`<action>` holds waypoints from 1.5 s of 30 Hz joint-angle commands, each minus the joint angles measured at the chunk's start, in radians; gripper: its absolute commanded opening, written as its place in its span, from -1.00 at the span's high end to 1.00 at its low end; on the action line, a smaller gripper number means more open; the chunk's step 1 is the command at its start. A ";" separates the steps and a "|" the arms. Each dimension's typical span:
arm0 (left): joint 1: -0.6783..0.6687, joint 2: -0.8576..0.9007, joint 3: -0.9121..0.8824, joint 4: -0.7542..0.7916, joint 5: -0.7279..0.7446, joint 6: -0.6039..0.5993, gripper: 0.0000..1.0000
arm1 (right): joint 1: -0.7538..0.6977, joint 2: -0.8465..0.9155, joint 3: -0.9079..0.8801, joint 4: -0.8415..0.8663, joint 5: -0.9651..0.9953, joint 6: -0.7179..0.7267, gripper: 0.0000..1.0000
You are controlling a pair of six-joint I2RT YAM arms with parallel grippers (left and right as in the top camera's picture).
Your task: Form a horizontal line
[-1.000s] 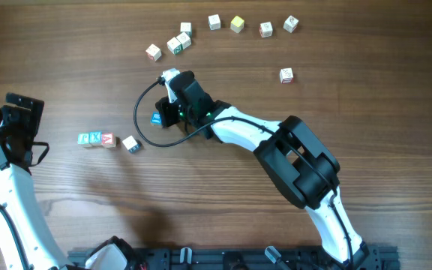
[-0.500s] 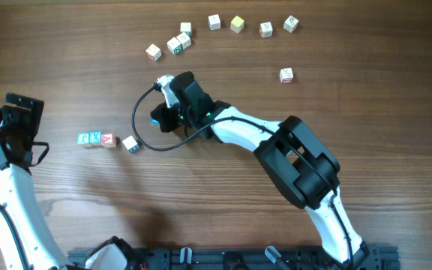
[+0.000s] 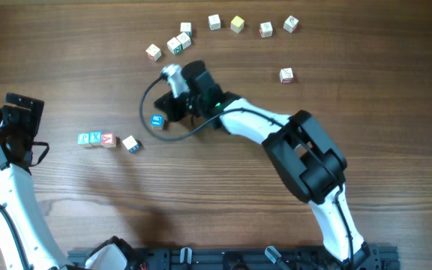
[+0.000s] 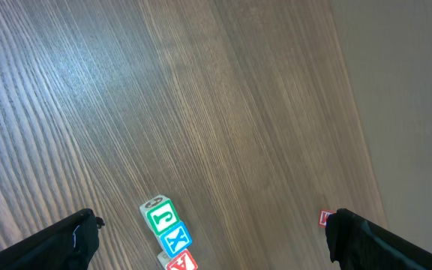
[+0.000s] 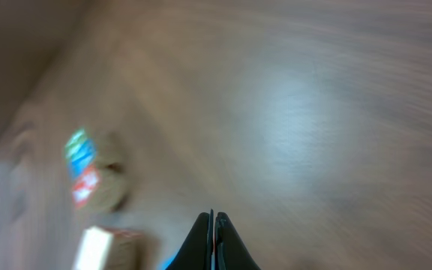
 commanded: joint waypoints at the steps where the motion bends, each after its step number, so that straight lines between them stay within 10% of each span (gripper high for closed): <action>1: 0.004 -0.001 0.017 0.000 0.008 -0.009 -1.00 | -0.026 0.007 0.017 -0.011 0.064 0.021 0.91; 45: 0.004 -0.001 0.017 0.000 0.008 -0.009 -1.00 | 0.013 0.099 0.017 -0.032 -0.285 0.046 0.91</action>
